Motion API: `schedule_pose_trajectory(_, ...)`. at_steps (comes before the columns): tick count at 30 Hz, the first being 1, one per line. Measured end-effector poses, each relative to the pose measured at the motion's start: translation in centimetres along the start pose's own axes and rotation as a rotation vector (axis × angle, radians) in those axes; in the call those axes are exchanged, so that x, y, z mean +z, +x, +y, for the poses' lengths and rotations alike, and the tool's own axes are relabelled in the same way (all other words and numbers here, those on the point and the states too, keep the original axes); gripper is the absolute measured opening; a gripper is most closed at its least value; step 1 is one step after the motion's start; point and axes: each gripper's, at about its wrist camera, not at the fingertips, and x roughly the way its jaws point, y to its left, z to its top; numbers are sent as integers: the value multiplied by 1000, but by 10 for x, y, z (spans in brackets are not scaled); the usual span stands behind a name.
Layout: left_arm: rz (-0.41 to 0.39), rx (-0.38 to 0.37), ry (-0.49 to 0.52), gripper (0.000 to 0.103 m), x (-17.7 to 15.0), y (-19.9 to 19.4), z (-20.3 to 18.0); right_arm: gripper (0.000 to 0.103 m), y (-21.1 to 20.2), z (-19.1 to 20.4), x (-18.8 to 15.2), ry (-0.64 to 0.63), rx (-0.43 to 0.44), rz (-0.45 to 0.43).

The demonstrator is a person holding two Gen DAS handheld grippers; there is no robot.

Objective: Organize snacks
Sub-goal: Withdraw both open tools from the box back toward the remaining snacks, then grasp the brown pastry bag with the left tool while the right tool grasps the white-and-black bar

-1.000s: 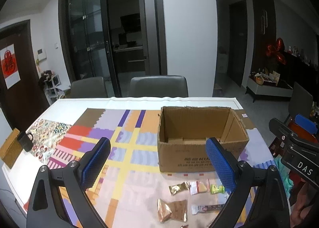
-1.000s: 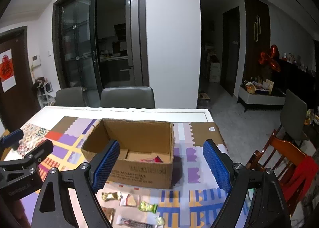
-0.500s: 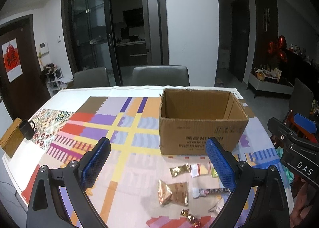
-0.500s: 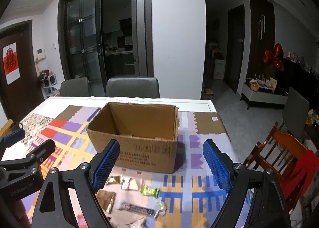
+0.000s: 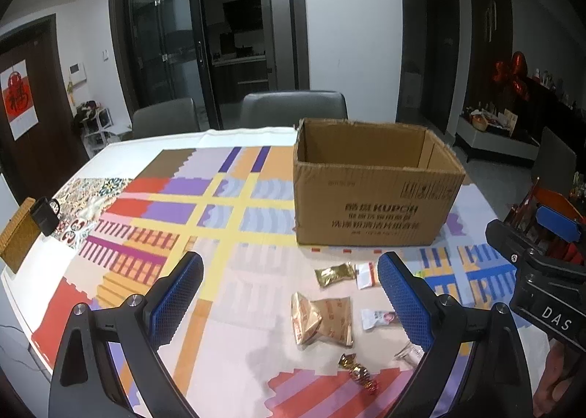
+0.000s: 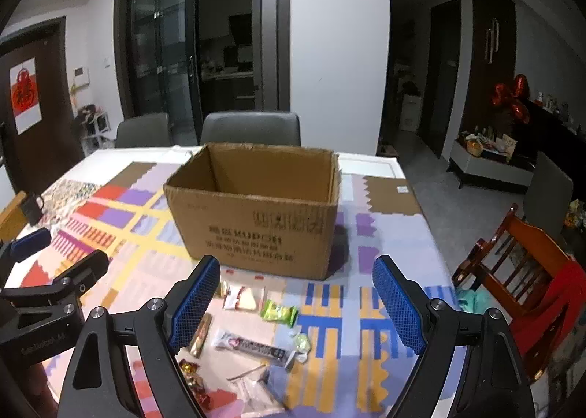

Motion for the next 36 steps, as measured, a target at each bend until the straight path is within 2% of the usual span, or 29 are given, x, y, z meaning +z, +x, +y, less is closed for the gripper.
schedule_pose_trajectory(8,60,-11,28,97,-24,22,-1,86,19,11,-20,-51,13,54)
schedule_pose_trajectory(22,176,-47,96,97,-55,73,-16,86,67,20,-59,-128,45,206)
schedule_pose_trajectory(31,244,-79,136,97,-71,101,-32,86,90,6,-73,-95,45,282)
schedule_pose_trajectory(36,275,-81,147,96,-78,116,-34,86,100,10,-78,-129,65,313)
